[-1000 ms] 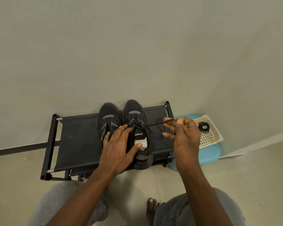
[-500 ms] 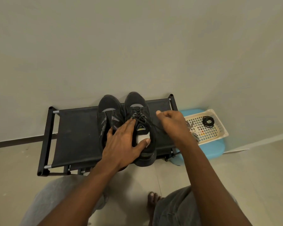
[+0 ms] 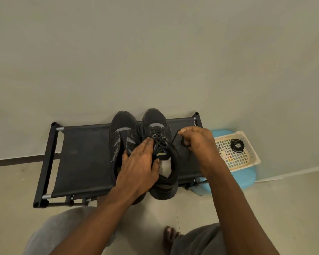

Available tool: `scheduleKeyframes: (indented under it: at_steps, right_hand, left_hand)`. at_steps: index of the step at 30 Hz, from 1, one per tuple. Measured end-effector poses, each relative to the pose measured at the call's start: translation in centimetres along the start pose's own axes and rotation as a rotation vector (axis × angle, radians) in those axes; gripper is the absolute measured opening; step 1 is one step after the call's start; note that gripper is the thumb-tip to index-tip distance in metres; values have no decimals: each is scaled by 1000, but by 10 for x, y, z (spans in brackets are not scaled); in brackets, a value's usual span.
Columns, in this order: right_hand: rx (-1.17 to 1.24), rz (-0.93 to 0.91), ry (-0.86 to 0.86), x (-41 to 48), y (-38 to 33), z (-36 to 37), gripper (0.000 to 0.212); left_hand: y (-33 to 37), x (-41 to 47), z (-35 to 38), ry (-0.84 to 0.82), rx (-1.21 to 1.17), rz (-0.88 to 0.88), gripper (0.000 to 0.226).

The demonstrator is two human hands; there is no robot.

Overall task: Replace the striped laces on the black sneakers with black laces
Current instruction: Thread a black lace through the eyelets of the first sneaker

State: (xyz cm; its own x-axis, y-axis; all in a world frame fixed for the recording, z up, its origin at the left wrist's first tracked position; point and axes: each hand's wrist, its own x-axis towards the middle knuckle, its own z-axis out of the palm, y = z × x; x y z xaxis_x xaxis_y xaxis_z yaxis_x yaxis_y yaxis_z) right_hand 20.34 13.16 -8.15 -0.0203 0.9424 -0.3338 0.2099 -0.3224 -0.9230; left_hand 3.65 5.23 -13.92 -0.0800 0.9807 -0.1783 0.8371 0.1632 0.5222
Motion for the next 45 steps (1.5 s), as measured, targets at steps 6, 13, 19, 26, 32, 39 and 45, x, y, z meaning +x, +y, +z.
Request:
scheduleKeyframes:
  at_steps: [6,13,19,26,32,39,45]
  right_hand:
    - [583,-86,-20,2,-6,-4,20]
    - [558,-227,190,3,-7,-12,19]
    - [-471,-181,89,6,25,-17,9]
    - [-806,-181,-118,5,33,2,11]
    - [-617,-177,130,2,14,-6,13]
    - [-927,66,20,3,17,-9,23]
    - [-1110,-92,0,4,18,12,20]
  left_hand:
    - [1,0,-2,47,-39,12,67]
    - [0,-2,-6,127,-181,-3,65]
    - [-3,3,0,126,-114,-10,71]
    - [-2,13,-2,128,-86,-30,64]
    - [-1,16,-3,129,-97,-52,65]
    - [-2,16,-4,137,-105,-58,64]
    - [0,16,-4,142,-102,-50,62]
